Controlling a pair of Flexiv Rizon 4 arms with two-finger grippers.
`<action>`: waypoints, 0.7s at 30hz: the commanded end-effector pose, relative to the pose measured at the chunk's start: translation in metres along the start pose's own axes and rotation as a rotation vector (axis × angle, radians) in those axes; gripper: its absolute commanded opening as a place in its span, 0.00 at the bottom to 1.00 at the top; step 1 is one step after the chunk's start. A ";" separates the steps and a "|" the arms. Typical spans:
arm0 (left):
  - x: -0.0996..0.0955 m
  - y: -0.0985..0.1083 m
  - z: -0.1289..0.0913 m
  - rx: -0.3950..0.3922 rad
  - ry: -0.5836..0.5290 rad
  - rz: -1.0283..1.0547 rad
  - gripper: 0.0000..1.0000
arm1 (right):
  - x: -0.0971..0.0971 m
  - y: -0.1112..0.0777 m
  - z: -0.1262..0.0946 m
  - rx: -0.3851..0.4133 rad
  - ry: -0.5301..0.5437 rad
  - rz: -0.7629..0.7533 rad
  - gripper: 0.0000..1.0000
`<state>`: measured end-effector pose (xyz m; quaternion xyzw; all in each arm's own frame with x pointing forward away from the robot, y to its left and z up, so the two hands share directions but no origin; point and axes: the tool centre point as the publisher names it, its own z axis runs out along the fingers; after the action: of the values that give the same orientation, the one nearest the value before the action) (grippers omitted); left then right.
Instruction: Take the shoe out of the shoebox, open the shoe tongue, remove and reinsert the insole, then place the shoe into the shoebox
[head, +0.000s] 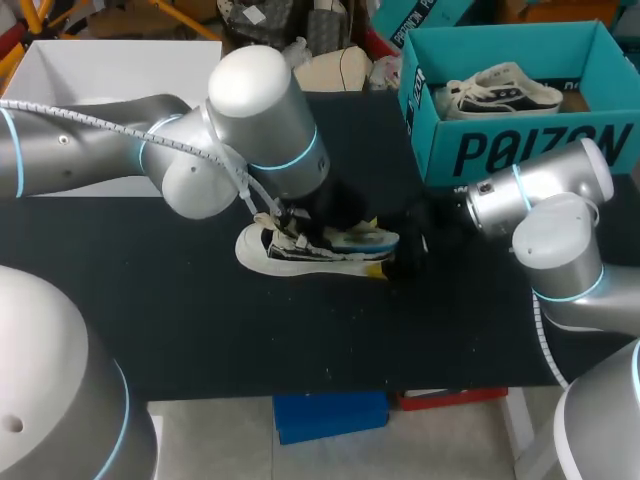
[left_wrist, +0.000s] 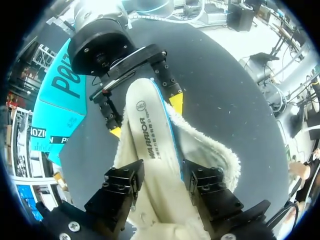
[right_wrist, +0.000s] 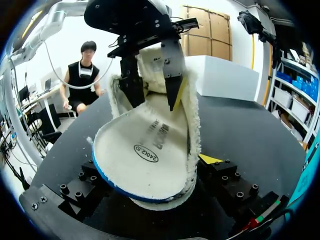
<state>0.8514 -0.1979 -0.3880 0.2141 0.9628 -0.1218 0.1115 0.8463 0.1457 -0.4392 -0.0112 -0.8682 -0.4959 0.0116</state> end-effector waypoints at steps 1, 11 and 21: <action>-0.003 -0.003 0.008 0.000 -0.014 0.001 0.47 | 0.000 -0.003 0.004 0.002 0.000 0.002 0.00; -0.014 -0.022 0.007 0.032 -0.049 0.008 0.45 | 0.000 -0.003 0.004 0.002 0.000 0.002 0.00; -0.024 -0.043 0.015 0.034 -0.040 0.012 0.43 | 0.000 -0.003 0.004 0.002 0.000 0.002 0.00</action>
<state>0.8535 -0.2406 -0.3848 0.2191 0.9563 -0.1438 0.1293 0.8463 0.1456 -0.4392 -0.0113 -0.8682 -0.4959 0.0116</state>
